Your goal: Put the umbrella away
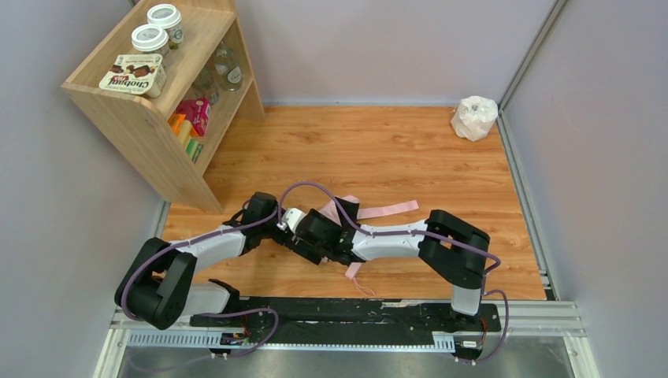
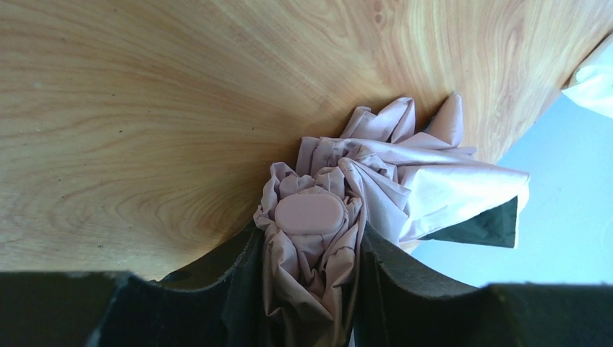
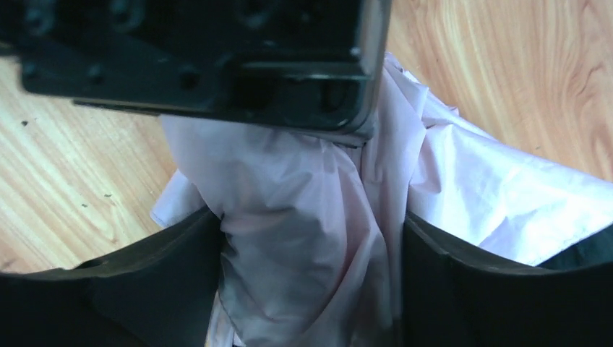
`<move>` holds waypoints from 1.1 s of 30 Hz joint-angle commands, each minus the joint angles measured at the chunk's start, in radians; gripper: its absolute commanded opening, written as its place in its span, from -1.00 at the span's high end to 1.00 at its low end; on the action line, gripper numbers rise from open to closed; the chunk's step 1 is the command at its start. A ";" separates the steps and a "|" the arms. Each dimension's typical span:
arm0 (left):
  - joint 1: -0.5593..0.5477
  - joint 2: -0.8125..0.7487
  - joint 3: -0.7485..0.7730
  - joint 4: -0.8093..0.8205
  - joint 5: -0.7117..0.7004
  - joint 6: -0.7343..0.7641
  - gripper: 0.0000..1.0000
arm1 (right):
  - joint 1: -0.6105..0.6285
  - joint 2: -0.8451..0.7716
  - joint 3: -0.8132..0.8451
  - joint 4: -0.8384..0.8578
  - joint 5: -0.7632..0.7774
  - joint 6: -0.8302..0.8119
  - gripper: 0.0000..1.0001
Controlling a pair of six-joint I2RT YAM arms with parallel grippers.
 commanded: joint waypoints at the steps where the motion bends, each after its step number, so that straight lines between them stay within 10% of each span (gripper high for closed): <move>1: 0.000 -0.016 0.027 -0.102 -0.014 0.004 1.00 | 0.002 0.070 -0.059 -0.044 0.038 0.076 -0.30; 9: 0.000 -0.033 0.023 -0.081 -0.034 -0.005 1.00 | -0.044 0.100 -0.124 0.012 -0.043 0.147 1.00; 13: 0.000 -0.058 0.017 -0.015 -0.047 0.063 0.72 | -0.105 0.075 -0.165 0.061 -0.256 0.142 1.00; 16: 0.000 -0.166 -0.012 0.039 -0.122 0.108 -0.39 | -0.153 0.052 -0.199 0.114 -0.462 0.158 1.00; 17: 0.000 -0.194 -0.027 0.042 -0.136 0.126 -0.49 | -0.179 0.048 -0.207 0.132 -0.520 0.171 1.00; 33: 0.000 -0.415 -0.012 -0.171 -0.124 0.159 -0.53 | -0.467 0.138 -0.250 0.416 -1.129 0.512 1.00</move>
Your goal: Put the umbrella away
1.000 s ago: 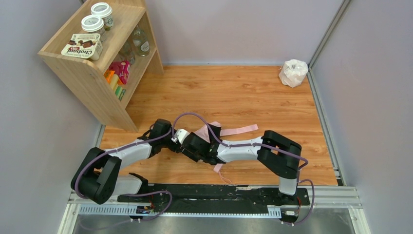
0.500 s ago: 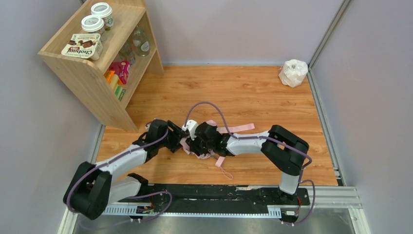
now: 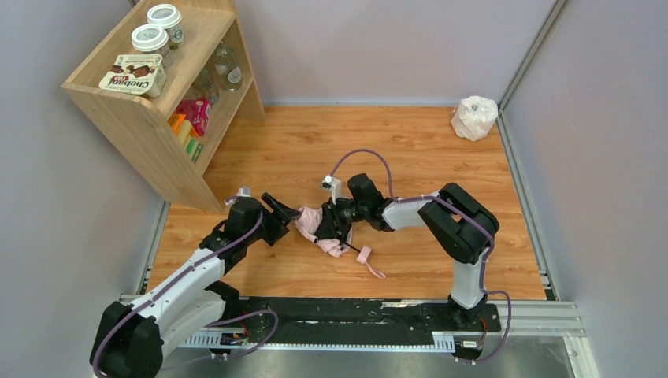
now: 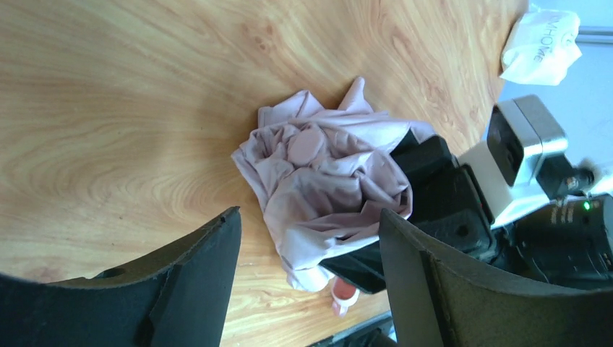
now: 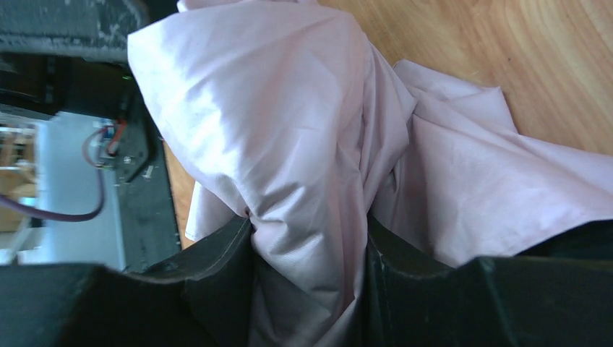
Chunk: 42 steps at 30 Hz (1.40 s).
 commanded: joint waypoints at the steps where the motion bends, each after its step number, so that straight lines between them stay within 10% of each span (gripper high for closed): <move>1: -0.001 0.002 0.019 -0.029 0.044 -0.061 -0.53 | -0.056 0.104 -0.044 -0.054 -0.161 0.173 1.00; 9: -0.071 0.052 0.047 0.087 -0.007 -0.082 -0.54 | -0.070 0.147 0.008 -0.113 -0.157 0.161 1.00; 18: -0.164 0.040 0.202 -0.249 -0.142 -0.154 -0.55 | -0.072 0.143 0.025 -0.155 -0.132 0.127 1.00; 42: -0.165 0.604 0.027 0.234 -0.137 -0.215 -0.50 | -0.059 0.052 0.008 -0.163 -0.186 0.061 1.00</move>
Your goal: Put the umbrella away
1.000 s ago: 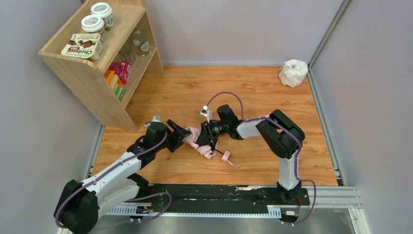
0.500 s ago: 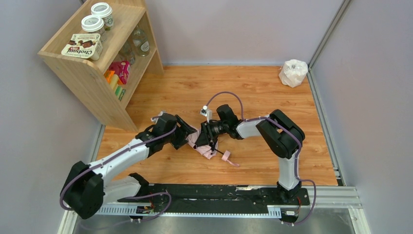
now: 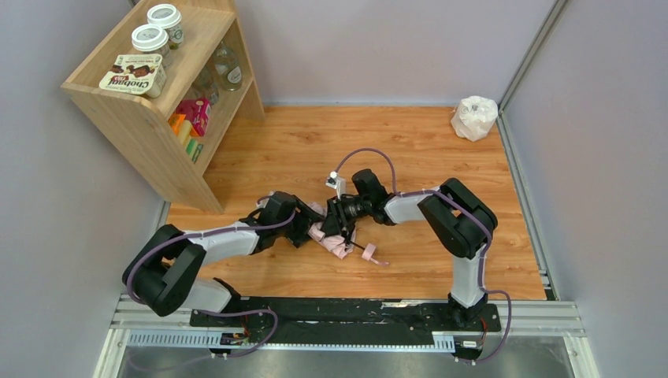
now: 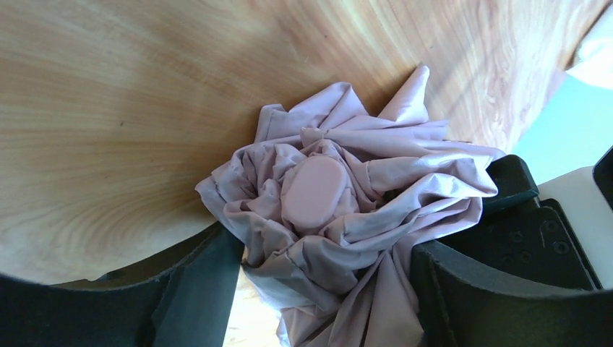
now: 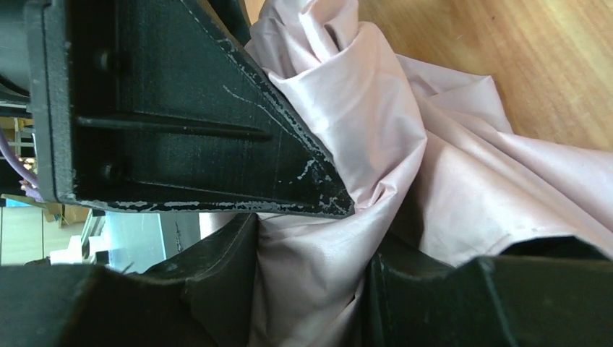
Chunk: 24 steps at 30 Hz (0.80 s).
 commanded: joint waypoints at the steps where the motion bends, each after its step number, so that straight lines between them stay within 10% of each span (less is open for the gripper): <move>1: 0.004 0.110 -0.102 0.097 -0.133 0.033 -0.39 | 0.022 -0.001 -0.024 -0.140 -0.012 -0.047 1.00; 11: 0.004 0.146 -0.165 0.303 -0.142 0.076 0.90 | 0.044 -0.036 -0.001 -0.236 0.040 -0.082 0.99; 24: 0.004 0.086 -0.171 0.259 -0.040 0.041 1.00 | 0.241 -0.328 0.161 -0.664 0.704 -0.418 -0.83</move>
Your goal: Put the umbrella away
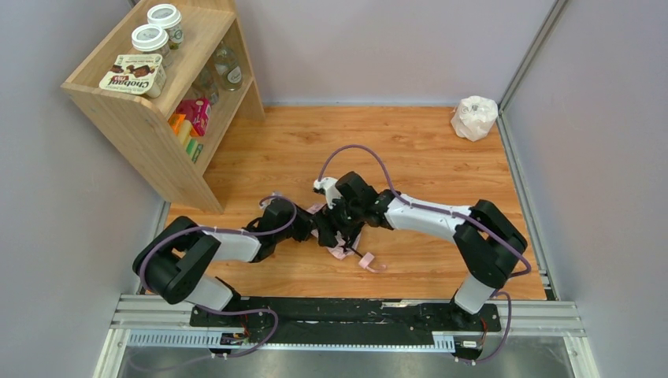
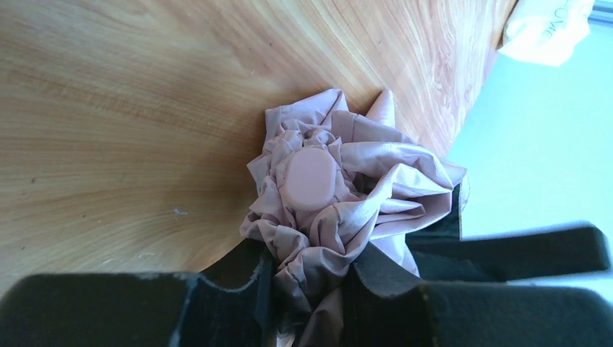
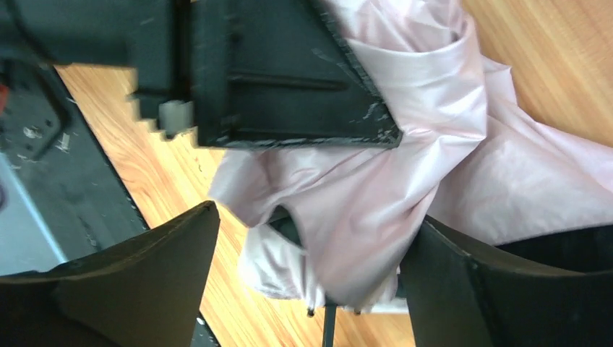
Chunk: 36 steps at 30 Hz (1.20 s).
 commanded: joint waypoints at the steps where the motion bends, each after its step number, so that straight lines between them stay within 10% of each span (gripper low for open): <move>1: 0.010 -0.031 -0.038 -0.213 -0.066 0.052 1.00 | 0.138 -0.100 0.052 -0.128 0.302 -0.212 -0.87; 16: 0.010 -0.076 0.027 -0.380 0.037 -0.014 1.00 | 0.317 0.142 0.057 0.034 0.857 -0.246 -0.69; 21: 0.010 -0.069 0.022 -0.377 0.046 -0.009 1.00 | 0.275 0.157 0.020 0.040 0.765 -0.200 0.36; 26: 0.011 -0.089 0.019 -0.337 0.029 0.046 0.98 | 0.237 0.159 -0.040 0.050 0.625 -0.154 1.00; 33: 0.045 -0.236 0.059 -0.421 -0.052 0.165 -0.51 | 0.124 0.110 -0.166 0.160 0.262 -0.042 1.00; 36: 0.071 -0.318 0.054 -0.453 -0.057 0.208 -0.52 | 0.068 0.104 -0.186 0.186 0.104 -0.018 1.00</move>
